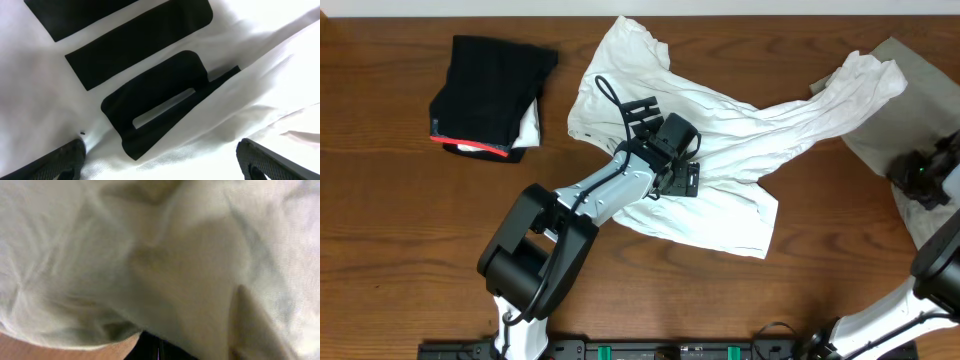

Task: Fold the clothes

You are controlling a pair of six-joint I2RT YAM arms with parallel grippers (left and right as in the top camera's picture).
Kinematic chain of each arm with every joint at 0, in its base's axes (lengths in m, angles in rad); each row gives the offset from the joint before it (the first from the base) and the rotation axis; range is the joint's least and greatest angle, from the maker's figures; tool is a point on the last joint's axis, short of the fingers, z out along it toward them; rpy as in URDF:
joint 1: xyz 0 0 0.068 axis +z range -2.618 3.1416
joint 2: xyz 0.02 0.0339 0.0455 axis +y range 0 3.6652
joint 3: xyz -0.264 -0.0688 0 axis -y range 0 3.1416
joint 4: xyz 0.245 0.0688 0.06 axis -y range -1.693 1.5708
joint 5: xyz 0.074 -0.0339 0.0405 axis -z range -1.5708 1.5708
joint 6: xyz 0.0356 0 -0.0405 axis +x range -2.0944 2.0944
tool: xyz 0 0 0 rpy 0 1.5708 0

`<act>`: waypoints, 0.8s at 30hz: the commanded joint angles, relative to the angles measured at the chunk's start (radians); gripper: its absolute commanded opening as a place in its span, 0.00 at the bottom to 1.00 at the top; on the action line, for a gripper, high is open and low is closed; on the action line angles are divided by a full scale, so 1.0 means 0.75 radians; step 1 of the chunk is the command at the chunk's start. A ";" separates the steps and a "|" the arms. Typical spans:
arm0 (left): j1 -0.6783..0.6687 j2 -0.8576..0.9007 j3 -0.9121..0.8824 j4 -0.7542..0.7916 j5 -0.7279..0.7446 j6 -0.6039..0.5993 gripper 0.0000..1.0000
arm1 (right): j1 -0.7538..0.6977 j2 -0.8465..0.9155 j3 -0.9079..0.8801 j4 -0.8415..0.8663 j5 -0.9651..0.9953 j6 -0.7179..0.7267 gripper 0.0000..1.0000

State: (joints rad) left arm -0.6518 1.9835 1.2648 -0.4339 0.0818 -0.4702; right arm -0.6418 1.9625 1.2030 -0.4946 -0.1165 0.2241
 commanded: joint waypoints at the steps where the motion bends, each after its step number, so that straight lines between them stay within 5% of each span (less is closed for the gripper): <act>1: 0.009 0.031 -0.017 -0.023 -0.031 0.009 0.98 | -0.007 0.013 0.143 -0.117 -0.136 -0.010 0.01; 5: 0.009 0.031 -0.017 -0.022 -0.031 0.009 0.99 | 0.025 -0.005 0.280 -0.243 -0.365 -0.143 0.02; 24: 0.009 0.031 -0.017 -0.021 -0.031 0.008 0.99 | 0.263 0.234 0.296 -0.113 -0.291 -0.331 0.01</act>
State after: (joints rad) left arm -0.6518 1.9835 1.2648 -0.4351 0.0784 -0.4702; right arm -0.4633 2.0941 1.4204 -0.5900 -0.3328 0.0116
